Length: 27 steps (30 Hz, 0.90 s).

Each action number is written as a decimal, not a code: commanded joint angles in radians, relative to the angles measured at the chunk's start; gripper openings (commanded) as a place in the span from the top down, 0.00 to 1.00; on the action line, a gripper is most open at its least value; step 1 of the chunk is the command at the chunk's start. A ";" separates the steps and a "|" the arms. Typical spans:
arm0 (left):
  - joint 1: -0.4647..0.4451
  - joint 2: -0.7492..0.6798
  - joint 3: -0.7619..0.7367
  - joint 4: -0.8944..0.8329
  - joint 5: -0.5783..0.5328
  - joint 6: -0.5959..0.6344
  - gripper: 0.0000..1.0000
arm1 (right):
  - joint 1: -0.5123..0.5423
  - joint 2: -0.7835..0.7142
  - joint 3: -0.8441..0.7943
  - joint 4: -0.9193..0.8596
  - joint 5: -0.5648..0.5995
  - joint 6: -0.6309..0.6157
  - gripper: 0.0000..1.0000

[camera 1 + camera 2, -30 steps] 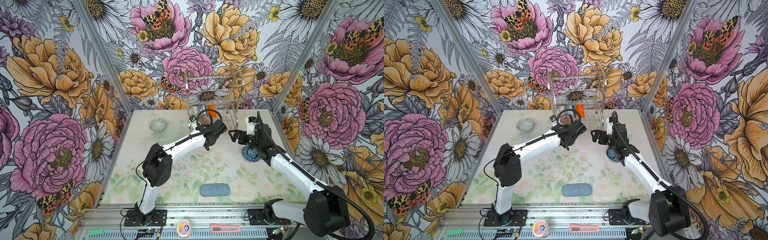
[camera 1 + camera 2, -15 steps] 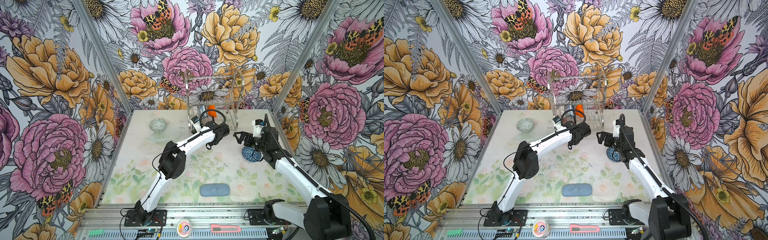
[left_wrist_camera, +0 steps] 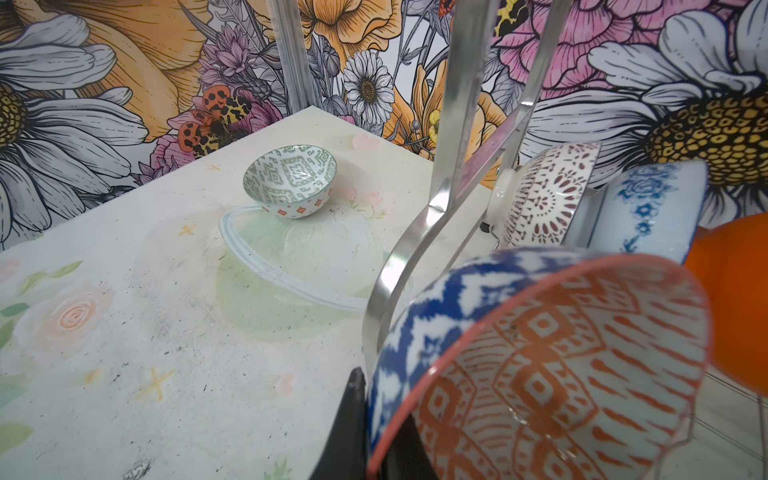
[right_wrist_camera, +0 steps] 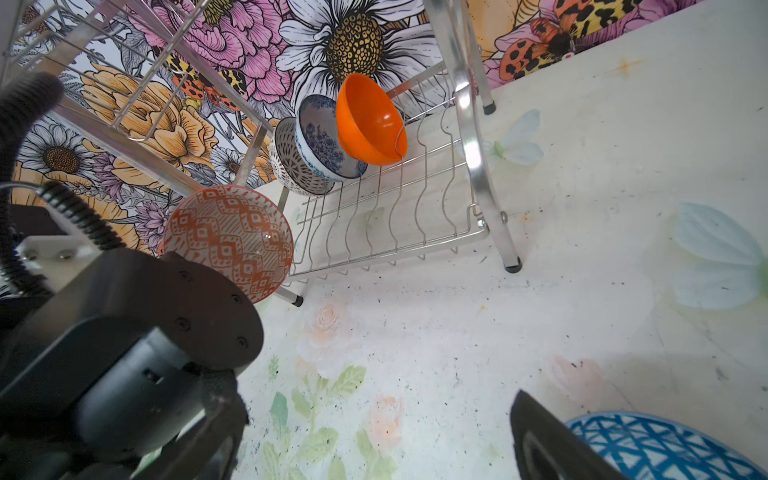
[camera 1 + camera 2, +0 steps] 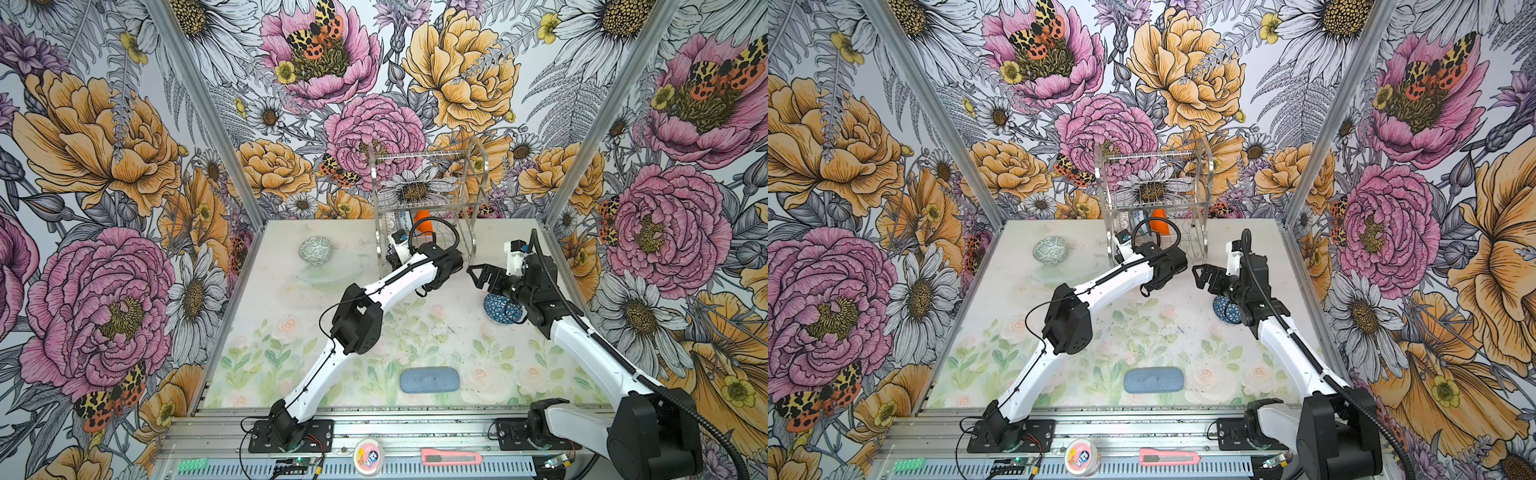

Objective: Load the bowls into the dish rack
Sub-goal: 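Raise the held bowl toward the rack slots with the left gripper while the right withdraws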

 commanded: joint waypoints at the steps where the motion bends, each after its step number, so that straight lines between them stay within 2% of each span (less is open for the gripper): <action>1: 0.011 0.012 0.074 -0.011 -0.103 0.019 1.00 | -0.006 -0.034 -0.014 0.041 -0.022 0.016 0.01; 14: 0.058 0.116 0.197 -0.009 -0.166 0.121 1.00 | -0.012 -0.032 -0.030 0.078 -0.043 0.043 0.01; 20: 0.058 0.168 0.267 -0.007 -0.180 0.141 1.00 | -0.016 -0.030 -0.036 0.084 -0.043 0.044 0.00; 27: 0.062 0.194 0.272 -0.005 -0.184 0.141 1.00 | -0.018 -0.017 -0.039 0.092 -0.043 0.046 0.00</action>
